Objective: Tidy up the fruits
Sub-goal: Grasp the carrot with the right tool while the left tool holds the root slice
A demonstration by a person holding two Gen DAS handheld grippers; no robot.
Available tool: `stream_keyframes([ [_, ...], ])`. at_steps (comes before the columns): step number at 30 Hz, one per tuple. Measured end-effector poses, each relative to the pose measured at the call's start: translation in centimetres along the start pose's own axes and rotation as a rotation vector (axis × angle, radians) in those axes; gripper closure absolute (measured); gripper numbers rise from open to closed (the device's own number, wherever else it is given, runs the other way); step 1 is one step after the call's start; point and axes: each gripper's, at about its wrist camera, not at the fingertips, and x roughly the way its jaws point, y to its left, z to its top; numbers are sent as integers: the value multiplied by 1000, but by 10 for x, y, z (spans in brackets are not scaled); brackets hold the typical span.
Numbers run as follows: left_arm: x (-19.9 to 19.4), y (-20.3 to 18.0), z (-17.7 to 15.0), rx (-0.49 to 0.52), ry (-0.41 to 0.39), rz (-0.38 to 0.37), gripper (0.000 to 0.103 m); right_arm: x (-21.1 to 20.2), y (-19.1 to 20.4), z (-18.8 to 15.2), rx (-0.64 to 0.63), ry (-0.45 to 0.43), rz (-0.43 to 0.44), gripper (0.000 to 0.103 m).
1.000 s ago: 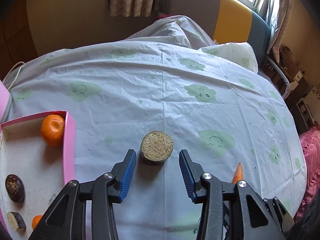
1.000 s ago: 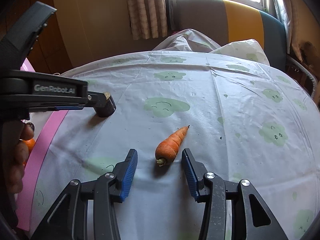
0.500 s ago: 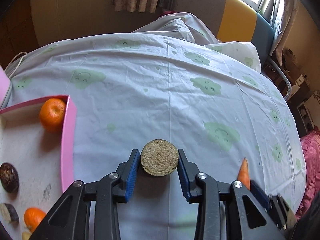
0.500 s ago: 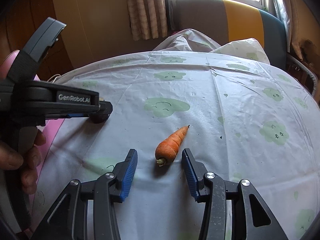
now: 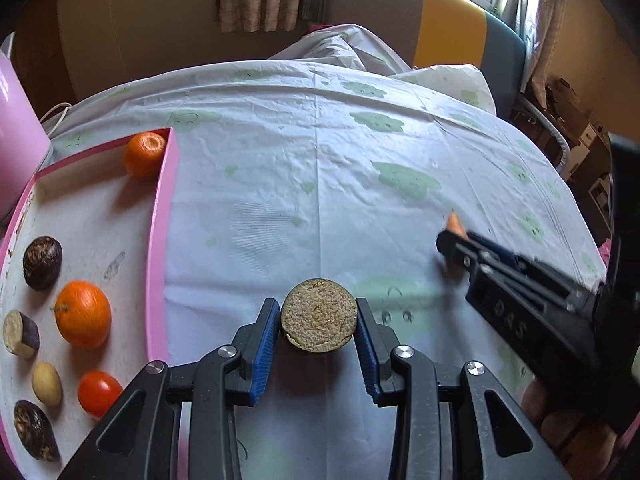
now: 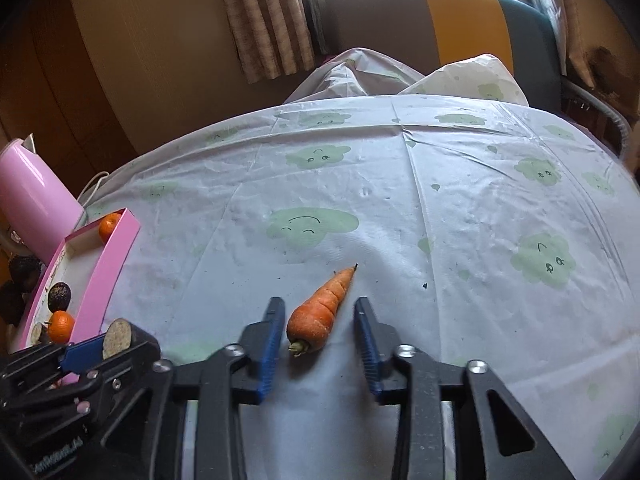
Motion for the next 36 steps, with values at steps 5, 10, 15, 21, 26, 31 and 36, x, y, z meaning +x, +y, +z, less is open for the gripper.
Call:
stream_keyframes([
  [5,-3,-2,-7,3,-42,-7,66,-9,2,-9,-51,-3,-41,80],
  [10,-1,-3,-9,6,-50,-2,67,-21,3,-18,-81,-33,-84,81],
  [15,0,-3,-10,12,-53,1,67,-19,7,-23,-113,-38,-106,82],
  [21,0,-4,-13,23,-72,4,67,-16,6,-25,-104,-36,-106,83],
  [26,0,-4,-14,27,-80,5,67,-15,4,-25,-95,-38,-98,83],
  [31,-1,-4,-16,36,-84,7,67,-15,1,-26,-77,-42,-79,83],
  [36,-2,-5,-15,42,-79,4,67,-16,1,-26,-72,-43,-76,82],
])
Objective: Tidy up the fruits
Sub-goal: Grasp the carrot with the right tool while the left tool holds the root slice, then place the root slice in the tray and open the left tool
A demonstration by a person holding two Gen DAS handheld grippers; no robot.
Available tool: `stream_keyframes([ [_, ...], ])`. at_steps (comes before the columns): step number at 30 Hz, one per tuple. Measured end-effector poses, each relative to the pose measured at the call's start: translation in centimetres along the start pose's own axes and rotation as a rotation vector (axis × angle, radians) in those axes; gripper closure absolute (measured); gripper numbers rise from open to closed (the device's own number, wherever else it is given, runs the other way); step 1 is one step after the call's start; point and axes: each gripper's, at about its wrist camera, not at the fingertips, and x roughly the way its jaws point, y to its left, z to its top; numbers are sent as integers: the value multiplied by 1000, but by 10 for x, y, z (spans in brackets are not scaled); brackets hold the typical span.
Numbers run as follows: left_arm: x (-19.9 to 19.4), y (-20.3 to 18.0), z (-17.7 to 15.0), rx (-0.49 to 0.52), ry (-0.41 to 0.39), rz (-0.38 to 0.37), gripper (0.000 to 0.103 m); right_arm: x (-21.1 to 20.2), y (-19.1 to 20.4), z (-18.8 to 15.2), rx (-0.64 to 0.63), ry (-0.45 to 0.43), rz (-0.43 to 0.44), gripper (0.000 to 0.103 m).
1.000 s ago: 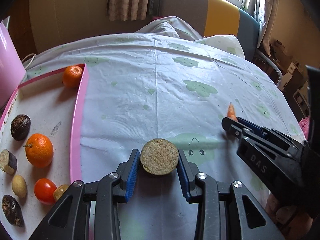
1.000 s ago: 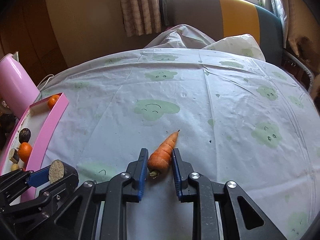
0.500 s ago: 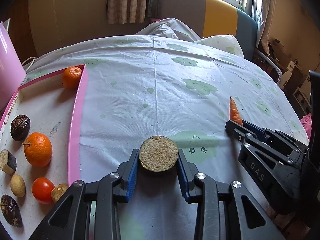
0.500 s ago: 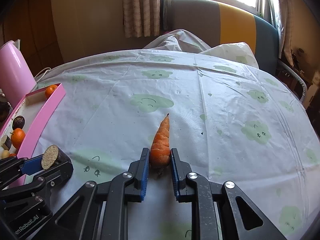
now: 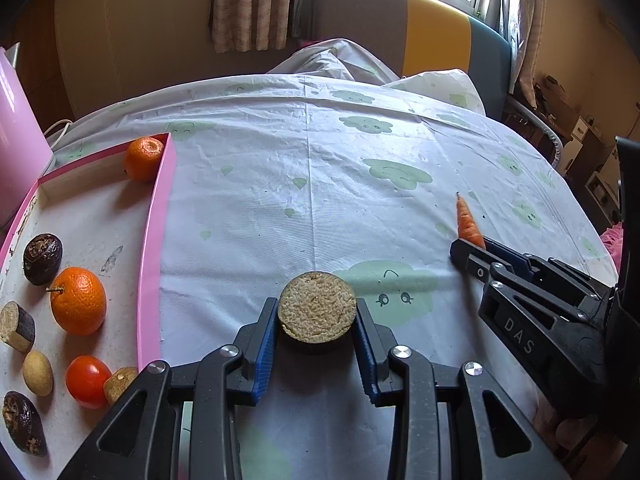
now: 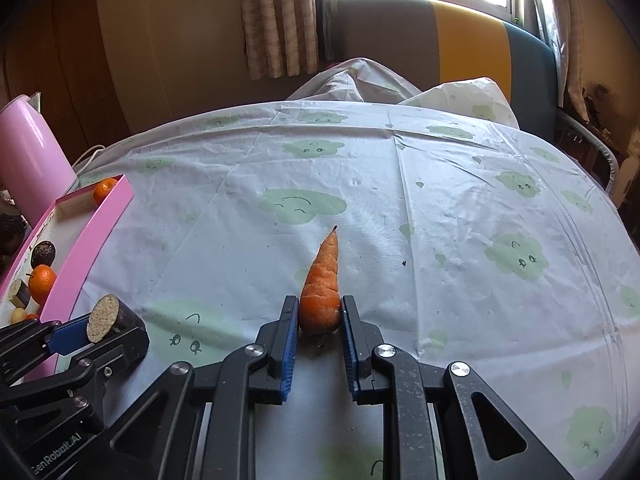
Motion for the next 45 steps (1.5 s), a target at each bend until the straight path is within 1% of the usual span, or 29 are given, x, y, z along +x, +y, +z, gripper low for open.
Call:
stream_keyframes([
  [4,-2,-2,1,8,7,-5,67,-2,-1,2,6,5,6,80],
  [5,-3,-2,1,9,8,-8,67,-3,-2,2,15,5,8,76],
  [7,-6,-3,0,14,6,-15,67,-4,-5,3,39,9,17,73],
  [12,-17,-5,-1,31,-14,-24,67,-4,-10,8,74,16,18,73],
  [13,-19,-5,-1,30,-15,-26,67,-4,-11,10,76,21,12,73],
  [15,-23,-5,-2,39,-27,-24,67,-3,-10,11,70,29,24,82],
  [16,-25,-5,-2,44,-31,-23,67,-3,-7,12,58,31,15,83],
  [22,-46,-1,0,50,-64,-30,67,-4,1,8,5,32,-27,83],
  [28,-69,9,2,33,-97,-29,67,-3,9,5,-52,14,-70,83],
  [31,-79,18,2,19,-107,-23,67,-3,12,3,-65,6,-86,83],
  [38,-99,53,1,-55,-126,5,67,-2,11,3,-63,-1,-84,83],
  [41,-106,73,-1,-87,-137,38,67,-2,12,3,-62,-1,-82,83],
  [45,-107,107,-8,-152,-123,76,67,-2,12,2,-62,0,-79,83],
])
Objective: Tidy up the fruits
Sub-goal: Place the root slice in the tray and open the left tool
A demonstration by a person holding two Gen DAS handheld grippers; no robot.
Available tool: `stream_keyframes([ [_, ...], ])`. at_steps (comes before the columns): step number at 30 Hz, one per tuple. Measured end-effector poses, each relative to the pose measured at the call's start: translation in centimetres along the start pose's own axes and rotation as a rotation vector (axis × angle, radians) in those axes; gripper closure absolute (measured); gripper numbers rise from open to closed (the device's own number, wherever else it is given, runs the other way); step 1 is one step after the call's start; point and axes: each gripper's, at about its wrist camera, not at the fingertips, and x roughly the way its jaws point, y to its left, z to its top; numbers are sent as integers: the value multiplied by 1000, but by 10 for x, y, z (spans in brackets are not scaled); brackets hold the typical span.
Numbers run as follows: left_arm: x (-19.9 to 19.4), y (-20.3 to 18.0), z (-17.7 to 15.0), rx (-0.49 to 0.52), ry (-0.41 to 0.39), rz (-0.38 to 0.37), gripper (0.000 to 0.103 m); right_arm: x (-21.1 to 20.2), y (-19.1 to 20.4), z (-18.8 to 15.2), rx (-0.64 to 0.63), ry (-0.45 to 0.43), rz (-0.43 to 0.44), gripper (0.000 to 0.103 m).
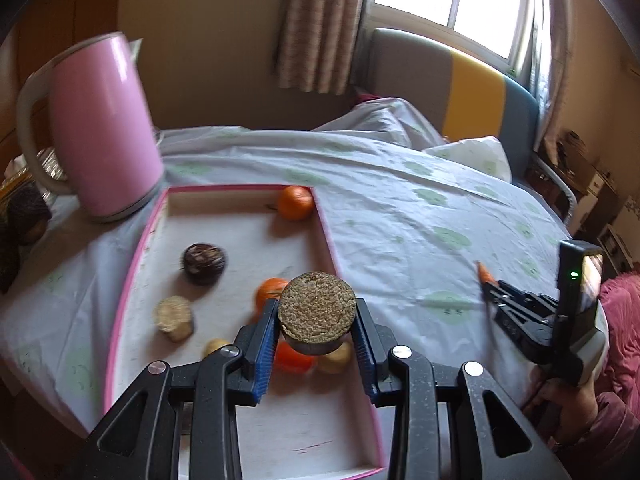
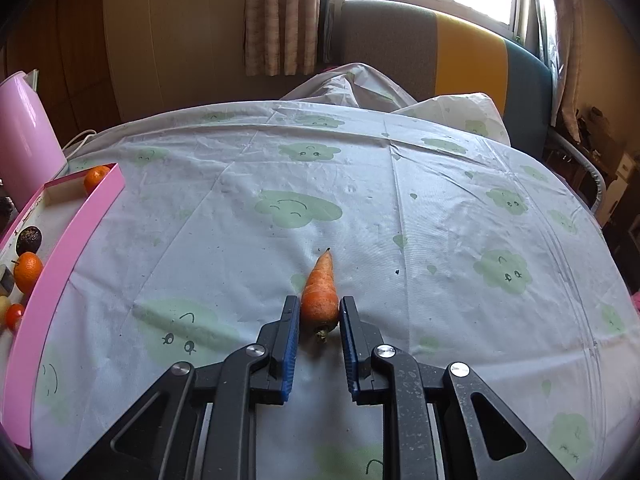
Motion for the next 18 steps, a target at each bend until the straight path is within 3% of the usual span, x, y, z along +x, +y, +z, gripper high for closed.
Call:
stream_keyframes([
  [5,9,50,0,-140,30,-3,67,0,0,0,0,1,0,83],
  [18,50,70,16,-182,83,16,65,3,-1,-1,10,6,12,83],
])
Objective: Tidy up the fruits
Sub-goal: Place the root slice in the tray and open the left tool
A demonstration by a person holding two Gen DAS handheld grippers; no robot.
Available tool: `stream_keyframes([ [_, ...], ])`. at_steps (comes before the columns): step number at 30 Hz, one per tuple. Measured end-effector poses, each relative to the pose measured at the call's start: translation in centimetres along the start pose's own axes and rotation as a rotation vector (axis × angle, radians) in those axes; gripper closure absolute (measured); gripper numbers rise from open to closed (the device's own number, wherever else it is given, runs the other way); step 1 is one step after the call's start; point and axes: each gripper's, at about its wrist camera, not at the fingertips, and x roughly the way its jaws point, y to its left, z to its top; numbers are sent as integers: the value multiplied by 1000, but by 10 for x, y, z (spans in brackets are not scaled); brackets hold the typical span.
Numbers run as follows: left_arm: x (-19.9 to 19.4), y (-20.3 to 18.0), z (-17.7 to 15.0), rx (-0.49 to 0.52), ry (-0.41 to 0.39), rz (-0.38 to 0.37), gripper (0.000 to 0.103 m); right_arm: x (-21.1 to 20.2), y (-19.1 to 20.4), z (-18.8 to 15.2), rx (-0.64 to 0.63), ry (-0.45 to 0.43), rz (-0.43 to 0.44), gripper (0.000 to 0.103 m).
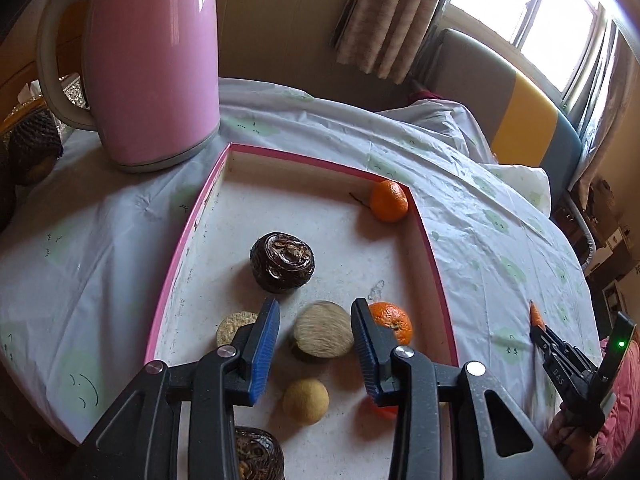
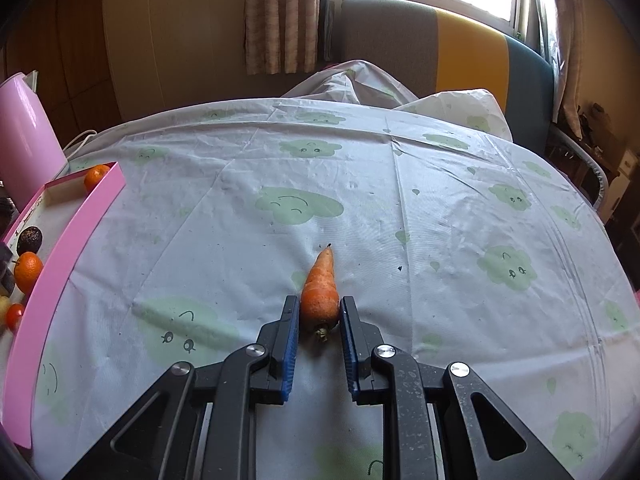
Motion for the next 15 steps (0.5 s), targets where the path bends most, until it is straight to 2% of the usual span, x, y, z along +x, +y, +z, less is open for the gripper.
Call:
stream_keyframes([
  [4,-2,1,-4,-12,-5,32,65,0,0,0,1,1,0,83],
  [7,-9,1,-9,-5,-25,103,65,1,0,0,0,1,0,83],
  [11,-19,-1,-15,8,-37,128,65,0,1,0,-4,5,-4,83],
  [15,-29,-9,-19,26,-55,114,65,-1,1,2,8,19,8,83],
])
